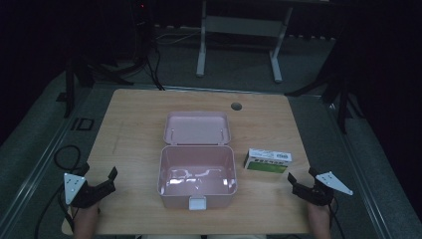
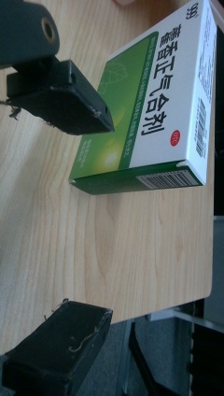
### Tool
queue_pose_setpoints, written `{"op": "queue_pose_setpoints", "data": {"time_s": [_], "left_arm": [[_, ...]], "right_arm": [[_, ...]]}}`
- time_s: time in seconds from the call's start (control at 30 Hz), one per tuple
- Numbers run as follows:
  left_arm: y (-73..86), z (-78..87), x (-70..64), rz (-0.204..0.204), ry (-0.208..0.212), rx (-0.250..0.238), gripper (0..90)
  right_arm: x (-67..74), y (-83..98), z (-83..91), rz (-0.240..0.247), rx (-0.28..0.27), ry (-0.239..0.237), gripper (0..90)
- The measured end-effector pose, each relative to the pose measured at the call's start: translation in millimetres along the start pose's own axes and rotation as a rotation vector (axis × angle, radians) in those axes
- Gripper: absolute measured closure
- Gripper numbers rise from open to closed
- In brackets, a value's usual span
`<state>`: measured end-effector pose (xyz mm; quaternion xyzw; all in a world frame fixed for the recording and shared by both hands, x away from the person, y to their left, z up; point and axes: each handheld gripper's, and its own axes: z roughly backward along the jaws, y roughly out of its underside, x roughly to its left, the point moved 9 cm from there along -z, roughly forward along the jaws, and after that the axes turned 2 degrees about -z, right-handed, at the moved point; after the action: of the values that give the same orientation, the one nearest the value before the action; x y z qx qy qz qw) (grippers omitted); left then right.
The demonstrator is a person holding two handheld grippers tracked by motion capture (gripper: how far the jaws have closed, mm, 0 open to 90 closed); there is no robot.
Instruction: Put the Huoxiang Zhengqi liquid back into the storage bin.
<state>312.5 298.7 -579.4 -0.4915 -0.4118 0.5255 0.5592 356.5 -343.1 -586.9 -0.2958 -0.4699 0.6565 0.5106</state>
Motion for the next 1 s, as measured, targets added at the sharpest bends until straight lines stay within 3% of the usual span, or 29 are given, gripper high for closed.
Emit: {"op": "queue_pose_setpoints", "data": {"time_s": [0.17, 0.3, 0.43, 0.47, 0.5, 0.53, 0.57, 0.8, 0.9, 1.0], "left_arm": [[0.0, 0.0, 0.1, 0.001, 0.001, 0.0, 2.9], [-0.1, 0.1, 0.2, 0.003, 0.004, -0.001, 2.9], [0.0, -0.1, -0.2, 0.001, 0.007, 0.001, 2.9], [0.1, -0.1, -0.2, 0.001, 0.008, 0.001, 2.9], [0.1, -0.1, -0.2, 0.001, 0.008, 0.001, 2.9], [0.0, -0.1, -0.2, 0.002, 0.009, 0.001, 2.9], [0.0, -0.1, -0.2, 0.002, 0.009, 0.001, 2.9], [0.0, -0.1, -0.1, 0.003, 0.01, 0.001, 2.9], [0.1, -0.1, -0.2, 0.003, 0.012, 0.002, 2.9], [0.1, -0.2, -0.2, 0.003, 0.013, 0.002, 2.9]], "right_arm": [[0.8, 1.5, -2.3, 0.016, 0.026, 0.011, 9.6], [3.9, 3.5, -3.8, 0.032, 0.054, -0.018, 9.7], [9.6, 6.8, -6.3, 0.07, 0.102, -0.087, 9.6], [12.9, 8.2, -6.8, 0.086, 0.132, -0.129, 9.6], [12.9, 8.2, -6.8, 0.086, 0.132, -0.129, 9.6], [16.8, 10.0, -6.5, 0.113, 0.176, -0.175, 9.7], [17.9, 10.5, -6.3, 0.117, 0.19, -0.192, 10.1], [19.8, 15.6, -5.7, 0.158, 0.262, -0.241, 12.6], [22.0, 20.7, -4.2, 0.201, 0.351, -0.296, 12.8], [23.0, 21.7, -2.9, 0.226, 0.383, -0.321, 12.8]]}}
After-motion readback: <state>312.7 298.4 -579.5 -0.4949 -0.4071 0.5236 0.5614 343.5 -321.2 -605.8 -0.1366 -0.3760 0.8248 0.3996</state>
